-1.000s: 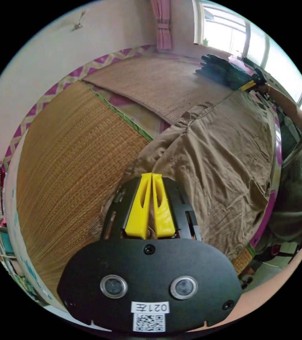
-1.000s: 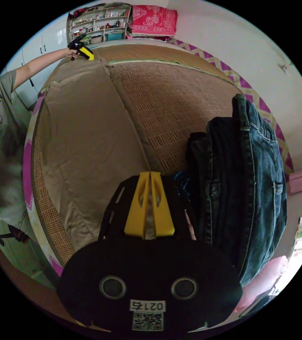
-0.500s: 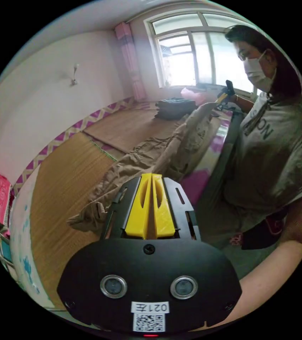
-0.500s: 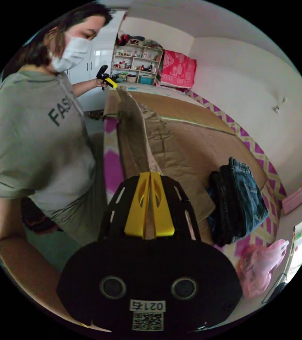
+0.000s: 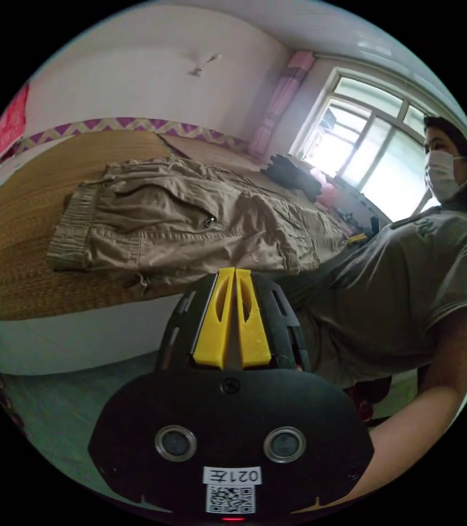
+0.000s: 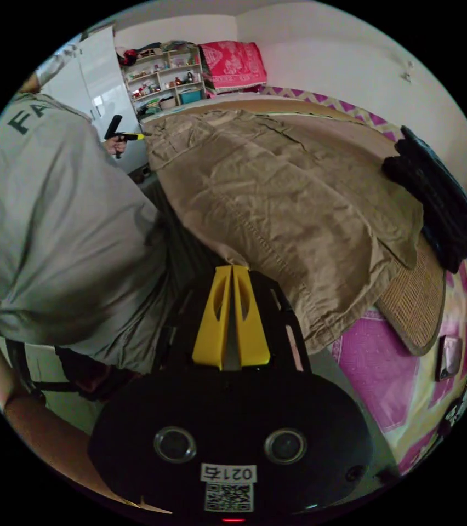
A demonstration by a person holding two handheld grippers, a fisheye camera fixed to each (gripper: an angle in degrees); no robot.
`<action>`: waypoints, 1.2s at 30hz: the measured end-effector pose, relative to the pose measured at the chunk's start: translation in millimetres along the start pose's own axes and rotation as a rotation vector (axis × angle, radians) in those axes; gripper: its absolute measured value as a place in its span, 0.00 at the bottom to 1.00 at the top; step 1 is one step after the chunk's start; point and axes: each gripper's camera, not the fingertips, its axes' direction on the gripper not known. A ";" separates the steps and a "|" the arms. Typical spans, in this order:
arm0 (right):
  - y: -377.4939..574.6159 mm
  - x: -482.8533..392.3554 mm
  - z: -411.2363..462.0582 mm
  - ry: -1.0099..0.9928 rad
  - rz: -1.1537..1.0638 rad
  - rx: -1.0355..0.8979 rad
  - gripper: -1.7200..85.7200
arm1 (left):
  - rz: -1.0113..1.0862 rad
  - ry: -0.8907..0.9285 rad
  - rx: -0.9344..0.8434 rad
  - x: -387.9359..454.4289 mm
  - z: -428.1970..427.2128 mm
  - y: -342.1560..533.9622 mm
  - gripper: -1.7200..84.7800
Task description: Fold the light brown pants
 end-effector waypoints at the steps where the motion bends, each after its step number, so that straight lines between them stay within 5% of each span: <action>1: 0.4 2.1 -7.6 -0.025 0.002 0.000 0.02 | 0.013 0.010 0.023 3.7 -11.0 -1.1 0.01; 5: 0.7 17.7 -51.8 -0.055 0.006 0.076 0.07 | 0.045 -0.107 0.172 16.1 -49.3 -14.9 0.01; 12: -39.2 83.9 -79.3 0.145 0.089 0.165 0.09 | 0.030 -0.317 0.064 -6.6 -17.9 -65.4 0.01; 23: -151.0 231.7 -35.5 0.300 0.253 0.075 0.11 | 0.103 -0.257 -0.074 -52.5 79.1 -191.6 0.01; 31: -261.5 283.5 36.0 0.243 0.063 -0.102 0.10 | -0.127 -0.298 -0.400 -132.3 167.8 -260.4 0.01; 36: -288.2 319.6 54.9 0.247 0.130 -0.121 0.06 | -0.333 -0.108 -0.337 -181.8 158.8 -249.8 0.01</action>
